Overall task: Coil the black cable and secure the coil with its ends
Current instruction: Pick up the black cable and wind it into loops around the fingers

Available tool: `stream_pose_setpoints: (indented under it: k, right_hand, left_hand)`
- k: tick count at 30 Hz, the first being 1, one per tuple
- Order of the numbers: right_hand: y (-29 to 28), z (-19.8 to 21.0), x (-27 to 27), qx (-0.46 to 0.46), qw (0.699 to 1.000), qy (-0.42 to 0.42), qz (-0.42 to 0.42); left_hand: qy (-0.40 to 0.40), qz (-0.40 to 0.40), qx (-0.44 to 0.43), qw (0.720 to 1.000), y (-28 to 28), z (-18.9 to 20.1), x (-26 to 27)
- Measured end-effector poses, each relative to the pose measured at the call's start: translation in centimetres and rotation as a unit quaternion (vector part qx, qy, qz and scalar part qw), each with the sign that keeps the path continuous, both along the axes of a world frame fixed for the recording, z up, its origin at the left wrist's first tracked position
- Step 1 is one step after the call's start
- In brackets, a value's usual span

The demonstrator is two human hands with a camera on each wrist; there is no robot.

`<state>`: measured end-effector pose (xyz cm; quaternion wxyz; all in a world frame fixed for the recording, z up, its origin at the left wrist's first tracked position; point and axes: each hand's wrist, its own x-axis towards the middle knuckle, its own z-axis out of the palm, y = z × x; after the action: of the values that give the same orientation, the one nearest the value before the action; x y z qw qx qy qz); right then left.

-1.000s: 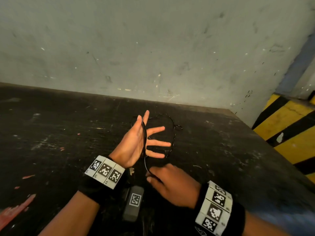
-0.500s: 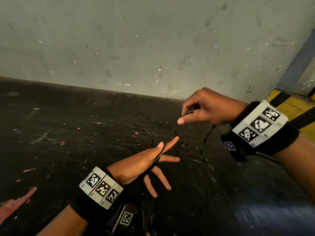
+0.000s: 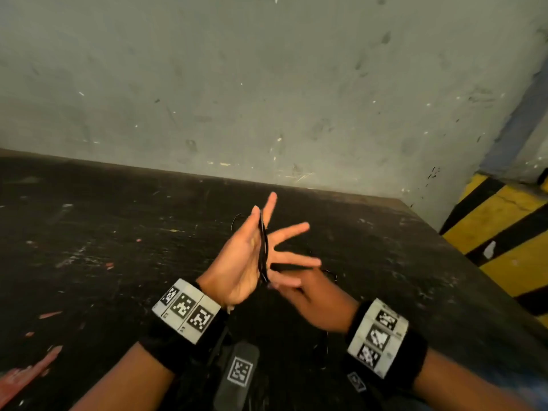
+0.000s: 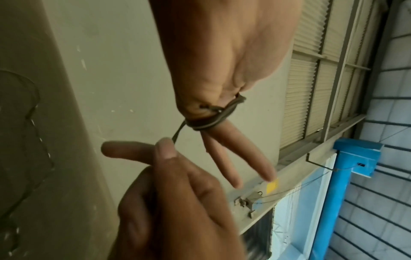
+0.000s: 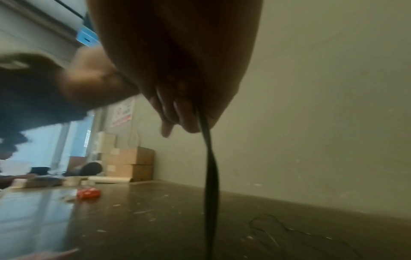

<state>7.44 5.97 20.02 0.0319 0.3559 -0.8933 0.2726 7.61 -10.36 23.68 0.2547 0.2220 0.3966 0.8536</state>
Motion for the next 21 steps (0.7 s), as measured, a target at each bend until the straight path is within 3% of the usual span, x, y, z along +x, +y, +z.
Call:
stream_pose_setpoints:
  k: [7, 9, 11, 14, 21]
  right_hand:
    - [-2.0, 0.8, 2.4, 0.128, 0.992, -0.018, -0.010]
    - [-2.2, 1.7, 2.8, 0.144, 0.989, -0.015, 0.006]
    - [-2.3, 3.5, 3.4, 0.177, 0.983, -0.007, 0.036]
    - [-1.8, 7.8, 3.7, 0.234, 0.971, 0.013, 0.052]
    - [1.1, 15.5, -0.2, 0.189, 0.981, 0.034, 0.041]
  left_hand:
    - [-0.011, 0.108, -0.018, 0.994, 0.0, -1.1, -1.5]
    - [0.032, 0.149, -0.093, 0.984, 0.2, -1.6, -1.6]
    - [0.101, 0.174, -0.215, 0.956, 0.2, -2.3, -1.5]
    - [0.155, 0.098, -0.334, 0.925, 0.1, -4.0, -1.1]
    - [0.090, -0.072, -0.354, 0.928, -1.1, -3.8, 1.5]
